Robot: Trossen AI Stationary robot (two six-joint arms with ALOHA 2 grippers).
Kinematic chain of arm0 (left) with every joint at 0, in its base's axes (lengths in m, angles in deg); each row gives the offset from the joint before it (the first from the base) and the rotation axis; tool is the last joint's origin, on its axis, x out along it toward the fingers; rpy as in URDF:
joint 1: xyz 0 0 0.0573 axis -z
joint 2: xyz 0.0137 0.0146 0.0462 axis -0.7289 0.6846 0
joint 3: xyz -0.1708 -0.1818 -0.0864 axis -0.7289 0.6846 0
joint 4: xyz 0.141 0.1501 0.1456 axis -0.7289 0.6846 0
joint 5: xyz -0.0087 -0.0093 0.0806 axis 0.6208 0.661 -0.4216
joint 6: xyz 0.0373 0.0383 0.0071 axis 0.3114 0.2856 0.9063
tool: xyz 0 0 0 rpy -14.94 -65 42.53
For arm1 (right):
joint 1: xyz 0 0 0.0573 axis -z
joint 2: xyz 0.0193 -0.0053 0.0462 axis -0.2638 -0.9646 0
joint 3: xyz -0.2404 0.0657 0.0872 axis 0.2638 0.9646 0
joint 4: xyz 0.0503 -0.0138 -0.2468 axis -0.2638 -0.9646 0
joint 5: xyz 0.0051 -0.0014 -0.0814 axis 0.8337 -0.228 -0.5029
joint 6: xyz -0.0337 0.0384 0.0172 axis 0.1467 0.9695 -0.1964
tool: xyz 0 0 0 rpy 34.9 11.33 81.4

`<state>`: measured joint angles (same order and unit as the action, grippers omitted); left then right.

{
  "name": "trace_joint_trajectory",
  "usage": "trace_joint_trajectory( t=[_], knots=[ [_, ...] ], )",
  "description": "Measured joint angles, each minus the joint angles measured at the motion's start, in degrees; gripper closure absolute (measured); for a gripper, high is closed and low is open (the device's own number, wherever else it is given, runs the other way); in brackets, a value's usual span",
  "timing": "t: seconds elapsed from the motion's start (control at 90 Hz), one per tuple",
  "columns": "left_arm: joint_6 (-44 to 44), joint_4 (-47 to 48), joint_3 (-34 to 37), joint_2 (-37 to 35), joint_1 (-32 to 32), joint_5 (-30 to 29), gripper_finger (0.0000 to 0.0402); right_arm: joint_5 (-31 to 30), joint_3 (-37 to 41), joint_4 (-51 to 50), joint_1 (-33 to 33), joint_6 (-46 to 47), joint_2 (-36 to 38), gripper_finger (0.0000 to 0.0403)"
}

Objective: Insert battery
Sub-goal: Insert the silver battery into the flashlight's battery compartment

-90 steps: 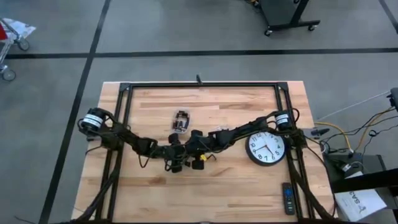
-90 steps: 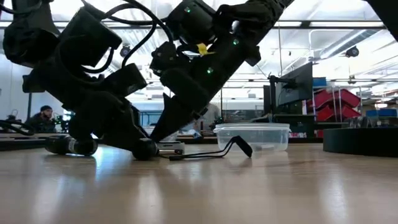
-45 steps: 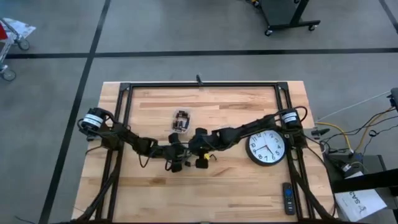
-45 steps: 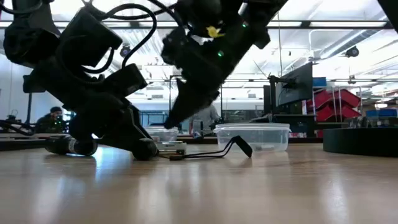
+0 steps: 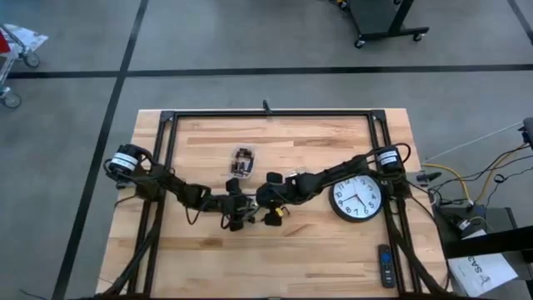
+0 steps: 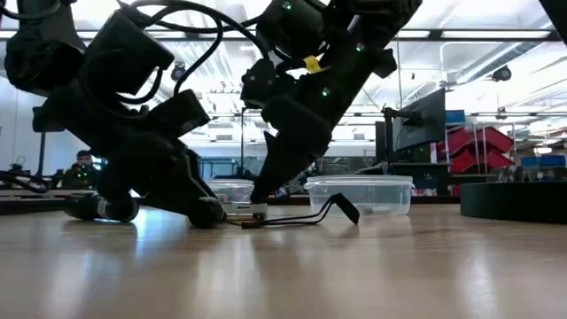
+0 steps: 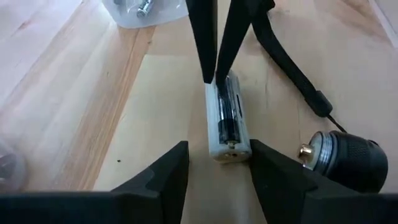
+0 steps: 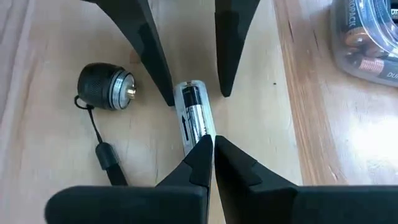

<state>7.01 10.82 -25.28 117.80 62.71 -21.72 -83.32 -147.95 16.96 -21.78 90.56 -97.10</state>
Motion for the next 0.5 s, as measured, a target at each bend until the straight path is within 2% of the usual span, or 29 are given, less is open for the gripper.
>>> trace_joint_trajectory(
  t=[0.178, 0.5],
  knots=[
    [2.50, 0.59, 0.07, -1.01, 1.47, 0.13, 0.0257, -4.13, 0.06, -0.24, -1.53, -2.11, 1.19, 0.0403],
    [6.60, 1.36, -2.62, -1.18, 4.85, -0.17, 0.0271, -4.14, -0.26, -0.11, -4.30, -0.06, 1.51, 0.0403]
  ],
)
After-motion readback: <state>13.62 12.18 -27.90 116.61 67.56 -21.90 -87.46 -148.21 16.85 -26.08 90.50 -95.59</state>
